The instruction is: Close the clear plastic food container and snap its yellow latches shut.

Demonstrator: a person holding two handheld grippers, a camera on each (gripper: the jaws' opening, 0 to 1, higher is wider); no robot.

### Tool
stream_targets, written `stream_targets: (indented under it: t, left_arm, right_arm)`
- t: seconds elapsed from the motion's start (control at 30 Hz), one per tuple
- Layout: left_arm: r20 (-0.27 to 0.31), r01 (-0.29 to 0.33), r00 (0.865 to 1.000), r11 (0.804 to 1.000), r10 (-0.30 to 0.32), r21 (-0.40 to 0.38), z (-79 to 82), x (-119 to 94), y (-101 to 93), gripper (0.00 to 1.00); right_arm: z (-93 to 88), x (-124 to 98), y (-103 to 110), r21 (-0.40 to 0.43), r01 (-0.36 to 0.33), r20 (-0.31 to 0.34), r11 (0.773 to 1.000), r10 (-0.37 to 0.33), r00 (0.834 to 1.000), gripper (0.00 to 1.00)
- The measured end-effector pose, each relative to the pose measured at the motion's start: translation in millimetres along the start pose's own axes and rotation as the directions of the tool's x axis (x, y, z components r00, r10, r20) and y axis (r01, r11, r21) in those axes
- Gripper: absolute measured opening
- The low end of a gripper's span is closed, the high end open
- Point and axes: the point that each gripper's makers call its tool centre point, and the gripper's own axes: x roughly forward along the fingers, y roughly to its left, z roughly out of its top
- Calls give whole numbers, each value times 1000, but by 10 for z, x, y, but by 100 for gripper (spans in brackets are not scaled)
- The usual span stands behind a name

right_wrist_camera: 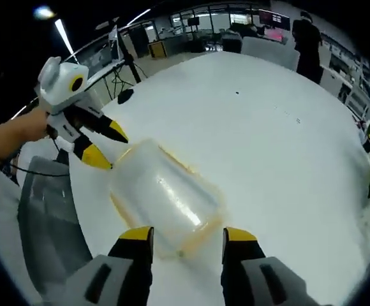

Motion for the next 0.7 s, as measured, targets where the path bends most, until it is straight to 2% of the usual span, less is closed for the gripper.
stream_targets:
  t: [0.07, 0.2, 0.33, 0.43, 0.6, 0.7]
  left_arm:
    - [3, -14, 1000, 999, 14, -47, 7, 7, -1, 37]
    - [1, -23, 1000, 997, 23, -74, 4, 38, -33, 37]
    - [-14, -44, 999, 989, 42, -139, -44, 62, -17, 36]
    - [0, -23, 1000, 986, 24, -166, -25, 74, -68, 37]
    - [-6, -14, 1000, 982, 13, -186, -28, 122, -90, 37]
    - [-2, -2, 1000, 977, 1, -214, -23, 149, -96, 37]
  right_arm:
    - [-7, 5, -10, 33, 11, -1, 999, -11, 1000, 40]
    - [-24, 15, -34, 93, 31, -7, 995, -31, 1000, 39]
    - [-41, 47, -45, 128, 37, -13, 991, -35, 999, 40]
    - [-59, 70, -45, 141, 36, -17, 989, -34, 999, 40]
    - [-36, 133, 5, 225, -4, 6, 974, 2, 1000, 42]
    - [-57, 171, -20, 252, -2, 2, 968, 1, 1000, 42]
